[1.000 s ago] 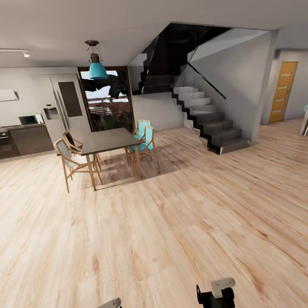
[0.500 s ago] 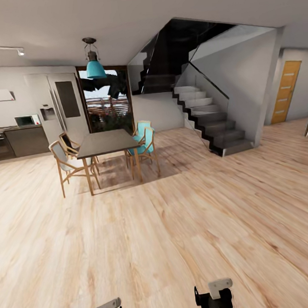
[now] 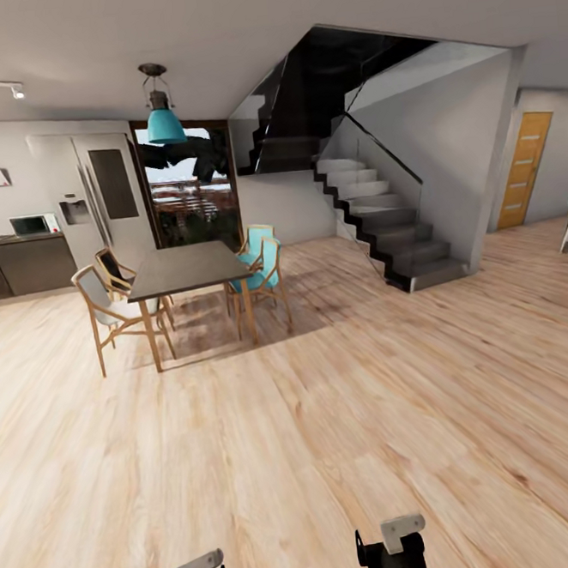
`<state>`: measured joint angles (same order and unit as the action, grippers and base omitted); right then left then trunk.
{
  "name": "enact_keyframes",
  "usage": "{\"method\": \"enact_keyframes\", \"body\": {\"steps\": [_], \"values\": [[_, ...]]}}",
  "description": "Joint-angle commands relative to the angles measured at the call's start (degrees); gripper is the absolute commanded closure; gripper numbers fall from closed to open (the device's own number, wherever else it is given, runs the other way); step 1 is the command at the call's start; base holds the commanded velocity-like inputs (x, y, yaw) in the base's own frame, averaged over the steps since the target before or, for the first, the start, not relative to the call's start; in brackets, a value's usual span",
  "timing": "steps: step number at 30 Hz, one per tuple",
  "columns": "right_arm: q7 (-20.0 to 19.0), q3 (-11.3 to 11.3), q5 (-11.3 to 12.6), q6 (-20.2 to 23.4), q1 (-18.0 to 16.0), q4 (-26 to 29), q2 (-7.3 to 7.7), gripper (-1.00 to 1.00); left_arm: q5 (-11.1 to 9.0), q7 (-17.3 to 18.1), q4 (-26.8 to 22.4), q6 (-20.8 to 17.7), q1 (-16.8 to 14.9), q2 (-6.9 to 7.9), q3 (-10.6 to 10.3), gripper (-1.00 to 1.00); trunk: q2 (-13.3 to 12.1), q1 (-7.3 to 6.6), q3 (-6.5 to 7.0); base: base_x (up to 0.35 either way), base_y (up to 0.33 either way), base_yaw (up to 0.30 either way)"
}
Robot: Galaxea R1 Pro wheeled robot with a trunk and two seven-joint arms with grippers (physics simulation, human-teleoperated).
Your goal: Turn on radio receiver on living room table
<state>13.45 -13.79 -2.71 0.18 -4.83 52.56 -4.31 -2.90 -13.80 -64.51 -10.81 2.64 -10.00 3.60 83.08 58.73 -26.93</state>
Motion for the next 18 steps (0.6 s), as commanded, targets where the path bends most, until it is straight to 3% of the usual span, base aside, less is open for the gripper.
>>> {"method": "enact_keyframes", "body": {"steps": [1, 18], "values": [[0.00, 0.00, -0.01, 0.00, 0.00, 0.00, 0.00, -1.00, 0.00, 0.00, 0.00, 0.00, 0.00, 0.00, 0.00, -1.00, 0.00, 0.00, 0.00, 0.335, 0.000, -0.002], [0.00, 0.00, 0.01, 0.00, 0.00, 0.00, 0.00, -1.00, 0.00, 0.00, 0.00, -0.01, 0.00, 0.00, 0.00, -1.00, 0.00, 0.00, 0.00, 0.336, 0.000, -0.004]]}}
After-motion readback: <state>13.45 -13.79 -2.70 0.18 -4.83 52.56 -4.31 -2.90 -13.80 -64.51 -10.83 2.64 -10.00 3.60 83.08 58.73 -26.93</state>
